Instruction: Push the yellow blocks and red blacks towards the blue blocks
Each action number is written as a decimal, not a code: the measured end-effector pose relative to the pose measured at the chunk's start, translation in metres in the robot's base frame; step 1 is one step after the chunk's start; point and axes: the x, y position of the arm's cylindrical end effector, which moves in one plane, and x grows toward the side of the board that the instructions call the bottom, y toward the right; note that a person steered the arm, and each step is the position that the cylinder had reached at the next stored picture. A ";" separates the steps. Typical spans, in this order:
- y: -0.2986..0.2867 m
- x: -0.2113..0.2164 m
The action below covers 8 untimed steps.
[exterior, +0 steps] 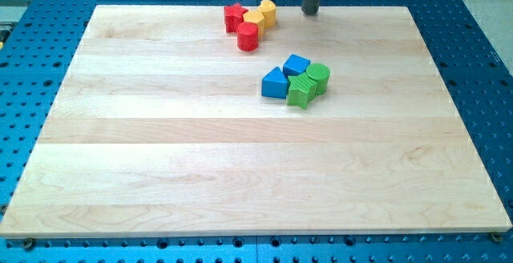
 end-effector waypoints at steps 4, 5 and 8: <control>-0.107 0.019; -0.202 0.011; -0.114 0.052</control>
